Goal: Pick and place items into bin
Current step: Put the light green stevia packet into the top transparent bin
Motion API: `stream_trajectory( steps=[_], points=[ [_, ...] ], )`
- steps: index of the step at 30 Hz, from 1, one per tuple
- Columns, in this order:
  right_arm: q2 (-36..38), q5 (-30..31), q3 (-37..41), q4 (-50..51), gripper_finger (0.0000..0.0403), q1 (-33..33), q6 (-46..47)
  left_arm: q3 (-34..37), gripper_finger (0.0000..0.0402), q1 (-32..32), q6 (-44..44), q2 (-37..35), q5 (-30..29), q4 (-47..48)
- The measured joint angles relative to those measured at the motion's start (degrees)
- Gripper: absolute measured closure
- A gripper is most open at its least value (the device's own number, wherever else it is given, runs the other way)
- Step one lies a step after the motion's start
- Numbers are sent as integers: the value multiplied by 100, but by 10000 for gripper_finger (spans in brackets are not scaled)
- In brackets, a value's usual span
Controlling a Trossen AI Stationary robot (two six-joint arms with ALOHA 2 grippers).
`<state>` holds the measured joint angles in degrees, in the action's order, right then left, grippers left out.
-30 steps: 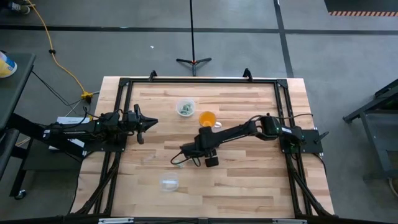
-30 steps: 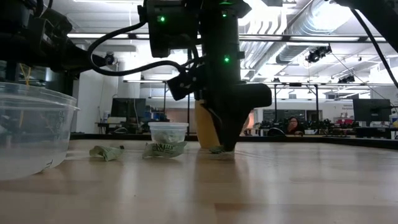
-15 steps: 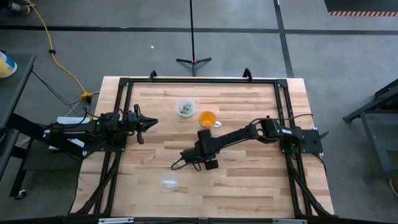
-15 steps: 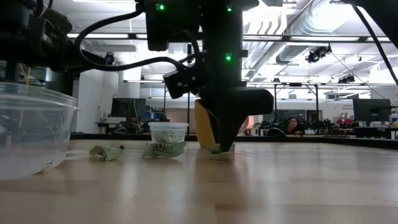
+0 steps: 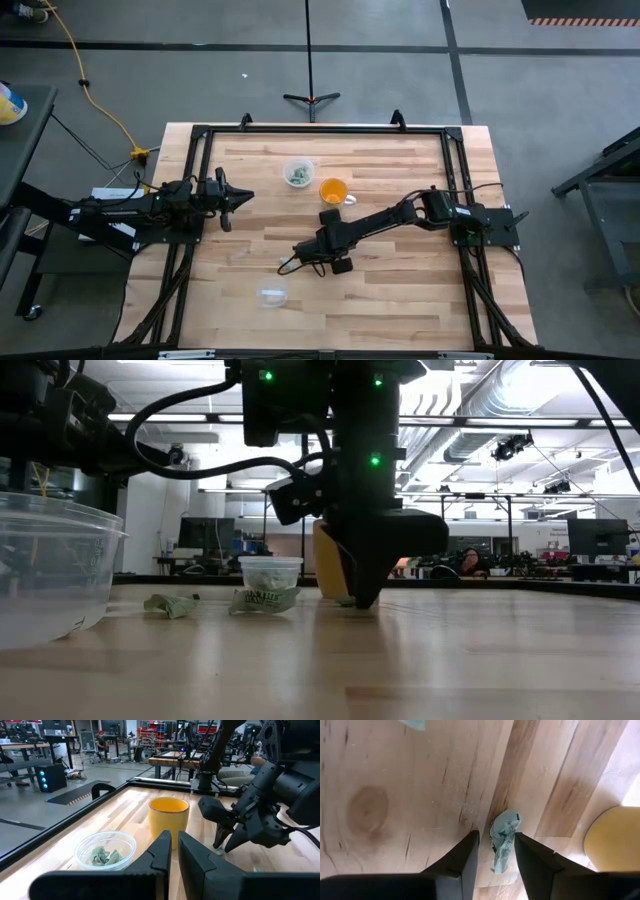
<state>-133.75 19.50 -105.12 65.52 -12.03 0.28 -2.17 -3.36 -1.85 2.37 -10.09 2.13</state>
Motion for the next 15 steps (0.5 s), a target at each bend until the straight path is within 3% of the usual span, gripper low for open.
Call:
stream_trajectory(
  steps=[10, 15],
  points=[
    [-19, -49, -8, -40, 392, 1, -306, 0, 334, 0, 0, 2, 0, 0],
    [-93, 809, -517, -157, 388, 29, -594, 0, 334, -1, 0, 1, 0, -2]
  ],
)
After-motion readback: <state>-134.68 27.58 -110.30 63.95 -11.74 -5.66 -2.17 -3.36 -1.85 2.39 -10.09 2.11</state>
